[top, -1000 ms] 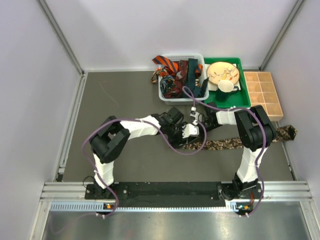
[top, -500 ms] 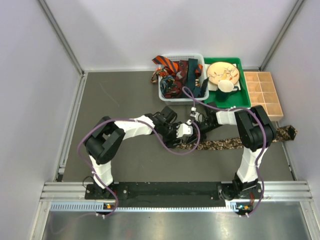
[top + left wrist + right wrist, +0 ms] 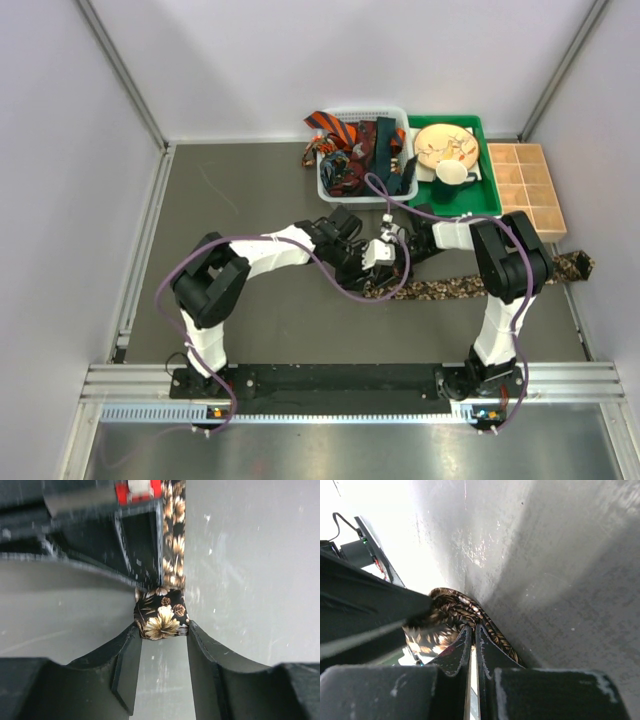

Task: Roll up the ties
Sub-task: Roll the tie at the center of the board.

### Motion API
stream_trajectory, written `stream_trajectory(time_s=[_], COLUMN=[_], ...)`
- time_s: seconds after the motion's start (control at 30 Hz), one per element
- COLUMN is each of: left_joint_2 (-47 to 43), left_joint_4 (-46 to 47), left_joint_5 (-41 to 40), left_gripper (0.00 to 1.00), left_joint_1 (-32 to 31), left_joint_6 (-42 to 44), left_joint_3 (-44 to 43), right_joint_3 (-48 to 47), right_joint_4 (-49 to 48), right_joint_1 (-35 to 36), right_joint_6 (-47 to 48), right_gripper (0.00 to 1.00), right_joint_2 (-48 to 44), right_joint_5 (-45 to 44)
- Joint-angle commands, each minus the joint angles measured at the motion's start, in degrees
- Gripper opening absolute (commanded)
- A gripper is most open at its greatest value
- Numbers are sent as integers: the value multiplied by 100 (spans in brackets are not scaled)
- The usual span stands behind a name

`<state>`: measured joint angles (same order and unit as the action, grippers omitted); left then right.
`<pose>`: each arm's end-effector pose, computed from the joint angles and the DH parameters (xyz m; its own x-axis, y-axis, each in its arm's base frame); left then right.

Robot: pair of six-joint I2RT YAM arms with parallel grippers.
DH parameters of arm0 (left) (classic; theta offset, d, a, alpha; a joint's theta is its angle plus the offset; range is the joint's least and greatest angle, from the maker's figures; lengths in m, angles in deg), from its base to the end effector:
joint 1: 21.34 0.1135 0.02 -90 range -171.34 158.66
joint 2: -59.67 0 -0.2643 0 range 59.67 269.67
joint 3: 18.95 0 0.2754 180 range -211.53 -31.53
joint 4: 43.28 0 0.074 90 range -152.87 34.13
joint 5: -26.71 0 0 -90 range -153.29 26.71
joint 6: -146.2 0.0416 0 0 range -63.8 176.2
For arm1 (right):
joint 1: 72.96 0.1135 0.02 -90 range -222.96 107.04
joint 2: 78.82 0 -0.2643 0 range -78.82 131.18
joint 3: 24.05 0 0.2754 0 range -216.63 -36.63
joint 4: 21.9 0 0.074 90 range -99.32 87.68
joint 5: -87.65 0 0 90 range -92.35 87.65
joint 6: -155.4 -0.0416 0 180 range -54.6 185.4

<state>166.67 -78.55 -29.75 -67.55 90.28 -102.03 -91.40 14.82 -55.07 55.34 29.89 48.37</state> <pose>0.2635 -0.3080 0.1613 -0.0454 0.7223 -0.6901 0.9936 -0.0389 -0.1060 0.3063 0.1327 0.0837 -0.9774 -0.1993 -0.0711 -0.1787 0.5974 0.7818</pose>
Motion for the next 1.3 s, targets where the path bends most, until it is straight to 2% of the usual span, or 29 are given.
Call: stream_trajectory(time_s=[0.0,0.27,0.37,0.53,0.7,0.9,1.07,1.13,1.27], left_joint_2=[286,690,769,901,831,910,1016,1077,1139], left_joint_4=[245,439,598,572,554,72,-167,-263,-360], left_joint_5=[197,153,-101,-602,-1209,-1859,-2035,-2071,-2088], left_gripper=[45,46,46,39,41,36,33,32,32], left_joint_1=[-159,-326,-370,-458,-739,-915,-915,-915,-915], left_joint_6=[-393,-771,-895,-878,-667,-412,-306,-262,-253], left_joint_3=[-280,-500,-456,-412,-132,-60,-17,-8,-51], right_joint_3=[-26,-26,1,18,45,-254,-526,-614,-632], right_joint_4=[-6,-58,-102,-146,-226,476,1329,1681,1796], right_joint_1=[48,48,57,57,57,-4,-259,-356,-681], right_joint_6=[242,163,119,93,40,312,733,918,945], right_gripper=[0,0,0,0,0,1,22,35,41], right_joint_2=[-16,-69,-86,-51,-95,-183,-411,-420,-561], right_joint_5=[-686,-677,-608,-493,-317,-80,289,377,650])
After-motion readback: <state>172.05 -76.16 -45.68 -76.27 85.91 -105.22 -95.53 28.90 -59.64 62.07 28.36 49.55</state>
